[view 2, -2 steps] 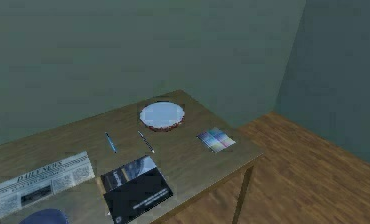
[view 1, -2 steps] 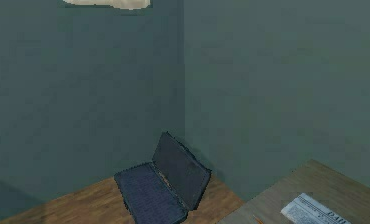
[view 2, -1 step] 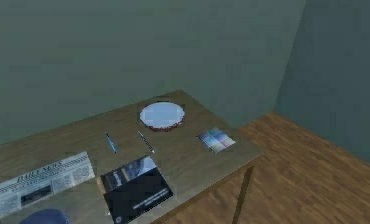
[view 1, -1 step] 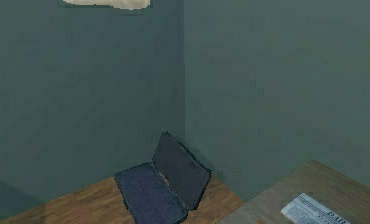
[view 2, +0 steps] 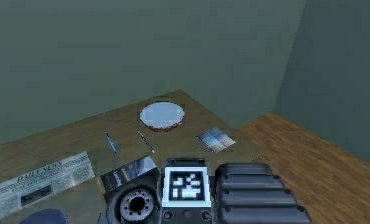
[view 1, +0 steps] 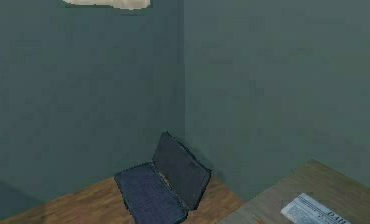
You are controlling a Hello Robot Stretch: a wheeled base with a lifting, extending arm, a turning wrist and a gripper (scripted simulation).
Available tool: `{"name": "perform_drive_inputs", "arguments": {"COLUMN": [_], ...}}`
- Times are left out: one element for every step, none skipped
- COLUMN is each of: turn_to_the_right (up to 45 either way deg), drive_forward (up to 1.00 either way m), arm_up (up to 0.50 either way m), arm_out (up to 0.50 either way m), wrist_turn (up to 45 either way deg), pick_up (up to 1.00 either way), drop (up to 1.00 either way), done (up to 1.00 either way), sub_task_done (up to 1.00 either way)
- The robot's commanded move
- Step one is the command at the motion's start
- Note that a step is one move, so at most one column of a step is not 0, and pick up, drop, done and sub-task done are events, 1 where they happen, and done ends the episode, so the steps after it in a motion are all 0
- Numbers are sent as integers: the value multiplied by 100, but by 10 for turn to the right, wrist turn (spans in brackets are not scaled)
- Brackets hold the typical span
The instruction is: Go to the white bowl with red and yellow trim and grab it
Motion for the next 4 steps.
{"name": "perform_drive_inputs", "arguments": {"turn_to_the_right": [0,0,0,0], "drive_forward": [0,0,0,0], "arm_up": [0,0,0,0], "arm_out": [50,0,0,0], "wrist_turn": [0,450,450,450], "pick_up": [0,0,0,0], "drop": [0,0,0,0], "done": [0,0,0,0], "sub_task_done": [0,0,0,0]}}
